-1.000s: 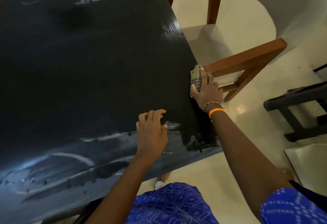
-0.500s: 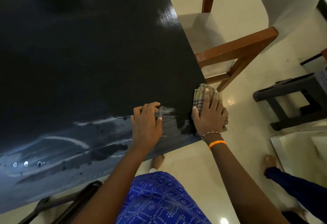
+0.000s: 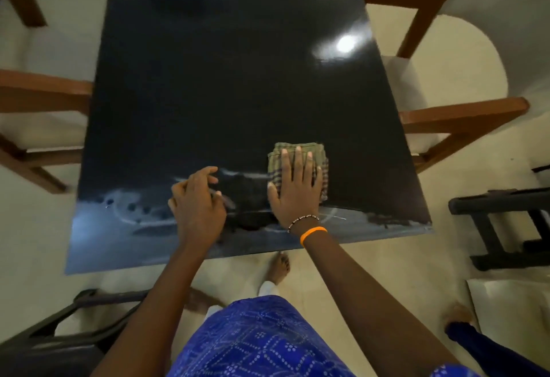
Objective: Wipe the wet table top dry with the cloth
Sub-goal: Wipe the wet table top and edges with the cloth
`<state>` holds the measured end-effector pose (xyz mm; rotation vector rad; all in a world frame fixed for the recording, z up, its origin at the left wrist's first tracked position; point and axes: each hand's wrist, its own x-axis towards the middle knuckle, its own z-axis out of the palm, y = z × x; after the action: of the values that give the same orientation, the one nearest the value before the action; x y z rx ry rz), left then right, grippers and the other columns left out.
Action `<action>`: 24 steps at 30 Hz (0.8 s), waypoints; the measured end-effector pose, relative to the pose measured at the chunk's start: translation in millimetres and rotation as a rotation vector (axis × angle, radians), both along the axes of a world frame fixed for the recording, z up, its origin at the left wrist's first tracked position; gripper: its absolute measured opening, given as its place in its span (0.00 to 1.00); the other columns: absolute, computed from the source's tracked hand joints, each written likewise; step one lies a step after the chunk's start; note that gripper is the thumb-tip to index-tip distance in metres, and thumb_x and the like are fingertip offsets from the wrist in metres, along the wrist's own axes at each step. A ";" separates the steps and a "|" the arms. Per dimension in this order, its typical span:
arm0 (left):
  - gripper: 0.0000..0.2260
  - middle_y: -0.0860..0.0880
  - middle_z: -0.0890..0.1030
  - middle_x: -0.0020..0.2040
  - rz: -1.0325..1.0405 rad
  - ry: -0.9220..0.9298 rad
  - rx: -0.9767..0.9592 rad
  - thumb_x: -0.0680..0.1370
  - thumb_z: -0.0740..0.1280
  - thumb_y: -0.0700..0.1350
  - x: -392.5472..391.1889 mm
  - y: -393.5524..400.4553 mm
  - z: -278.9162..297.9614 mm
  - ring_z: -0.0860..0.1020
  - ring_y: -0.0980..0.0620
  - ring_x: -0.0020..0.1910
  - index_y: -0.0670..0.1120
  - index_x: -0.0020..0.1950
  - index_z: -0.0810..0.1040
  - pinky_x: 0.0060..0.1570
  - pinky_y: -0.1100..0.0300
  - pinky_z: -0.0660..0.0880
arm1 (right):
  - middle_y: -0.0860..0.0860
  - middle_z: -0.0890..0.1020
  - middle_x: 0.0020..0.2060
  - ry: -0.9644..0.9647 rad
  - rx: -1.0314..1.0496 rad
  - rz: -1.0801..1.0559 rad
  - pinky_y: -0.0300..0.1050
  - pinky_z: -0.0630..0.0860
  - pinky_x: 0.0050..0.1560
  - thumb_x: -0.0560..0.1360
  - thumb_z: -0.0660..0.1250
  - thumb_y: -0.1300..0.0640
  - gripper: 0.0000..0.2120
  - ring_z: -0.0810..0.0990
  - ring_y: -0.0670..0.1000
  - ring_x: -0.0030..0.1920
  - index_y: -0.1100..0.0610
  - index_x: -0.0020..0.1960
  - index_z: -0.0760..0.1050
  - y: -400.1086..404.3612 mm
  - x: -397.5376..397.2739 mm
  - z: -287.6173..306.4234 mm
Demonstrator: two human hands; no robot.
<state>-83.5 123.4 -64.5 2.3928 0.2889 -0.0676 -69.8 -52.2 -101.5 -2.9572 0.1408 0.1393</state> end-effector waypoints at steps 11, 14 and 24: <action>0.22 0.47 0.75 0.60 0.424 -0.003 0.038 0.73 0.59 0.31 -49.4 158.2 -10.3 0.65 0.44 0.60 0.51 0.61 0.71 0.57 0.54 0.58 | 0.58 0.53 0.78 0.074 0.083 0.558 0.60 0.46 0.75 0.75 0.59 0.45 0.35 0.49 0.62 0.77 0.53 0.78 0.52 226.9 -2.4 -1.6; 0.21 0.48 0.76 0.59 0.482 0.035 0.018 0.73 0.60 0.32 -62.4 188.0 -14.4 0.65 0.45 0.61 0.51 0.62 0.71 0.57 0.53 0.58 | 0.56 0.56 0.77 0.064 0.067 0.745 0.59 0.48 0.75 0.74 0.61 0.44 0.34 0.51 0.60 0.77 0.50 0.77 0.57 260.2 10.1 -2.8; 0.13 0.50 0.81 0.52 0.457 0.045 -0.182 0.74 0.62 0.33 -78.6 223.4 -35.2 0.78 0.51 0.50 0.49 0.50 0.78 0.56 0.47 0.73 | 0.52 0.60 0.76 0.024 -0.175 0.754 0.57 0.47 0.75 0.79 0.55 0.40 0.27 0.49 0.54 0.78 0.54 0.73 0.64 299.3 160.3 -2.6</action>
<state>-162.1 346.8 -99.7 2.0951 0.8065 0.0619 90.5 247.1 -104.0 -3.0069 -1.0070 0.2657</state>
